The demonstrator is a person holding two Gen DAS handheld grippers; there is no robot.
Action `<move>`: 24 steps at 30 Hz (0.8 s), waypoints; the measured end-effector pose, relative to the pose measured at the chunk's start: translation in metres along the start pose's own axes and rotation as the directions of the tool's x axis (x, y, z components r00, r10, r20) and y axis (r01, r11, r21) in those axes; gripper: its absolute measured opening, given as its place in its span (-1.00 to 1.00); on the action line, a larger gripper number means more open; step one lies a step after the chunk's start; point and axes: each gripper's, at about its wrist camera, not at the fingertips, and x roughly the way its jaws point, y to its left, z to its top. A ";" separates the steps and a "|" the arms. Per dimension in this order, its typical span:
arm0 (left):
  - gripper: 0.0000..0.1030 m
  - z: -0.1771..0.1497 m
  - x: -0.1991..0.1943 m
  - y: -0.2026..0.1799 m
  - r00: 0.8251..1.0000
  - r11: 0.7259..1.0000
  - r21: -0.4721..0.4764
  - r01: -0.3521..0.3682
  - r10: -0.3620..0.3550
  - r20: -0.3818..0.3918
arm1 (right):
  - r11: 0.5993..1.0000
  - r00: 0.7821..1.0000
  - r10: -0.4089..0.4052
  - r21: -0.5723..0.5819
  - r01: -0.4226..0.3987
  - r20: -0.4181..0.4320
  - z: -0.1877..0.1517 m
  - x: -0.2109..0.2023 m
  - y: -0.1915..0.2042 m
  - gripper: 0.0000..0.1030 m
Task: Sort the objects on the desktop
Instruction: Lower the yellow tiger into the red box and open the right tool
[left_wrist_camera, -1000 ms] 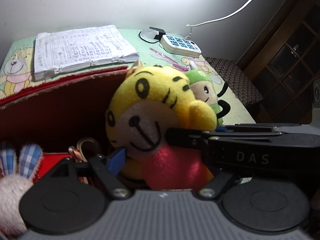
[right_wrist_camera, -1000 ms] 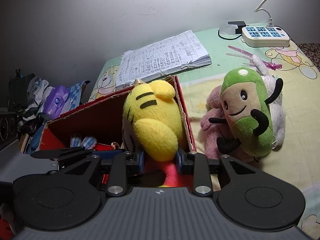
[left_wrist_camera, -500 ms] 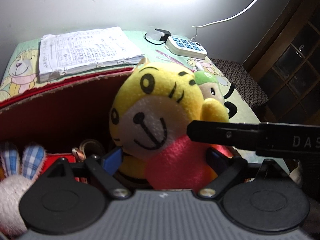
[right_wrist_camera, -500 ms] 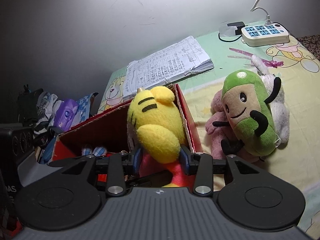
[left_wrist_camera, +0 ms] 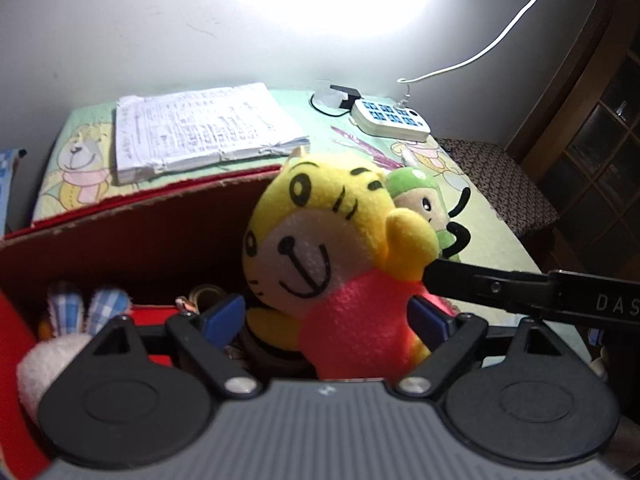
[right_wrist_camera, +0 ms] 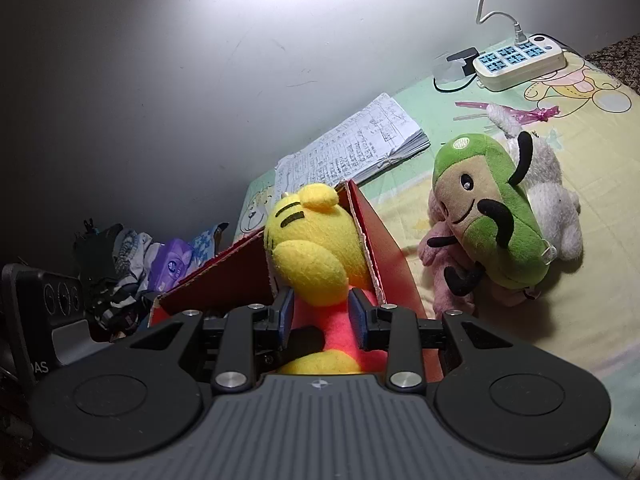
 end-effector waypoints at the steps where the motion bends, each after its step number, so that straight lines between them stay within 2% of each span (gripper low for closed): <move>1: 0.73 0.000 0.000 -0.003 1.000 1.000 0.001 -0.019 0.019 -0.002 | 1.000 1.000 0.002 -0.003 -0.002 0.004 0.000 -0.003 -0.001 -0.34; 4: 0.73 -0.001 0.003 -0.011 0.999 0.999 -0.007 -0.052 0.052 -0.018 | 1.000 1.000 0.008 -0.016 -0.008 0.007 0.001 -0.009 -0.005 -0.34; 9: 0.74 0.000 0.005 -0.025 0.988 0.988 -0.014 -0.156 0.156 -0.021 | 0.999 0.999 0.032 -0.023 -0.032 -0.004 0.003 -0.015 -0.016 -0.35; 18: 0.80 0.003 0.007 -0.048 0.956 0.955 -0.050 -0.293 0.292 -0.019 | 0.995 0.995 0.078 -0.059 -0.081 -0.055 0.014 -0.019 -0.034 -0.34; 24: 0.85 0.001 0.006 -0.056 0.937 0.933 -0.084 -0.350 0.350 -0.018 | 0.988 0.987 0.126 -0.083 -0.134 -0.096 0.018 -0.017 -0.038 -0.34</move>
